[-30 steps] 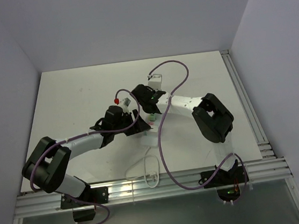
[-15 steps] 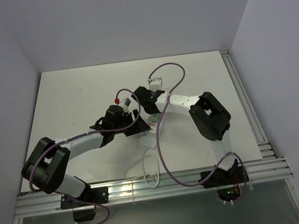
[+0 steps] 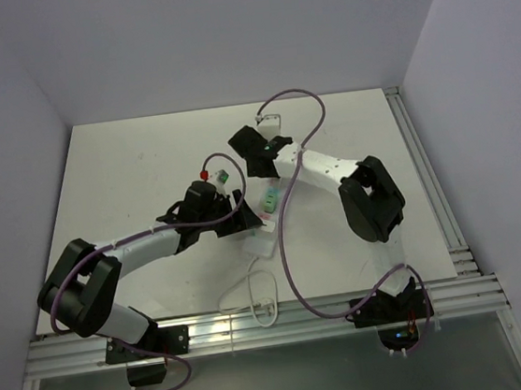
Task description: Insert the plug
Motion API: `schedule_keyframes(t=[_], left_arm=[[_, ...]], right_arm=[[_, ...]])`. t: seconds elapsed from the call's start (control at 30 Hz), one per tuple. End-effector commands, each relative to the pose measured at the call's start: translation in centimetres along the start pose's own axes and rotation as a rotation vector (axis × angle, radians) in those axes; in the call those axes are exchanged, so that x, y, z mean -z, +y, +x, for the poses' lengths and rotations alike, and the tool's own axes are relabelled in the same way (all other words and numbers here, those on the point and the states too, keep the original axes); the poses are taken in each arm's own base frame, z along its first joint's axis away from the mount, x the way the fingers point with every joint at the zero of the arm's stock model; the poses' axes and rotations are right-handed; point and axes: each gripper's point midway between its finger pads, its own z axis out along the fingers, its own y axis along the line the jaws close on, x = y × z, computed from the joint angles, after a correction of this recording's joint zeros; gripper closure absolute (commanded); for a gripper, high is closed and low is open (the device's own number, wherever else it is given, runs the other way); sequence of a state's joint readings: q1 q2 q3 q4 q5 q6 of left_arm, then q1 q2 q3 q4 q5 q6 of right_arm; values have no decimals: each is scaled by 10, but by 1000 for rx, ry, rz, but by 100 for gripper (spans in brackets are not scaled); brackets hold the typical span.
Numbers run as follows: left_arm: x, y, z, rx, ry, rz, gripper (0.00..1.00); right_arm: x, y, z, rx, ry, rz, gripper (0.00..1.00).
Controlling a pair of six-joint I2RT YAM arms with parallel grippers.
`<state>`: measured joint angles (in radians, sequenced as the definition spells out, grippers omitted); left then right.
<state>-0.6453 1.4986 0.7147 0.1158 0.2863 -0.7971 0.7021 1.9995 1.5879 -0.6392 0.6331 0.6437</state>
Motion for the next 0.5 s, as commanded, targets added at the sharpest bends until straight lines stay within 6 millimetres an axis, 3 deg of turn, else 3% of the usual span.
schedule_keyframes(t=[0.0, 0.07, 0.27, 0.3, 0.47], left_arm=[[4, 16, -3, -38, -8, -100, 24], [6, 10, -14, -54, -34, -95, 22], [19, -7, -53, -87, -104, -58, 14], [23, -5, -64, -85, -125, -53, 1], [54, -24, -105, -91, -212, 50, 0]], right_arm=[[17, -1, -36, -38, -35, -53, 16], [20, -1, -46, -58, -40, -76, 1], [42, -10, -83, -149, -84, -217, 0], [45, -11, -87, -156, -89, -235, 0], [71, -28, -113, -165, -163, -304, 0]])
